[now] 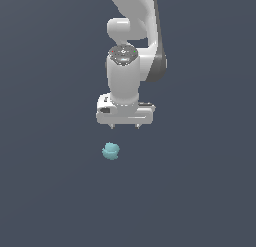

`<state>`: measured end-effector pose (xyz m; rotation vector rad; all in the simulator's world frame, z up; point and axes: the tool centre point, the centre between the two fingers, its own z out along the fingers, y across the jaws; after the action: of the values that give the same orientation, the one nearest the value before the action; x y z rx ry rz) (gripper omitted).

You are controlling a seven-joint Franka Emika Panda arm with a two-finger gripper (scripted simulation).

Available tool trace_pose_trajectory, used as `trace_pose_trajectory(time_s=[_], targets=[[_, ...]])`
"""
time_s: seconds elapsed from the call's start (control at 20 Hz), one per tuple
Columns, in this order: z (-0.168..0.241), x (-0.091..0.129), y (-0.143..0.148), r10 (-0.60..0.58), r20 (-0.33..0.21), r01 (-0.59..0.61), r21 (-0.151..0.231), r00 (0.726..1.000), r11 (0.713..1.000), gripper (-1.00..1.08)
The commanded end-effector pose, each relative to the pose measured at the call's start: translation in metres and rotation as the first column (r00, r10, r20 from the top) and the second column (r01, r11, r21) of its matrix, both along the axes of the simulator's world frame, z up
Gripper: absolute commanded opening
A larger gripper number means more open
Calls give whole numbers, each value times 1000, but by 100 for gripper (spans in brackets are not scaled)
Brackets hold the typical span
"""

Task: Pick up the object and move it to a goal position.

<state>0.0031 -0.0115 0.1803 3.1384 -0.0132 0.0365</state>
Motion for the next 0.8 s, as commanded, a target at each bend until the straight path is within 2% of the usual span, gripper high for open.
trace_pose_trajectory(time_s=[0.0,0.45,0.75], targets=[[0,0,0,0,0,0,0,1000,1000,100],[21,7,17,26,15,-26,-1,1000,1000,100],[20,7,16,35,14,-35,-2,999,999,100]])
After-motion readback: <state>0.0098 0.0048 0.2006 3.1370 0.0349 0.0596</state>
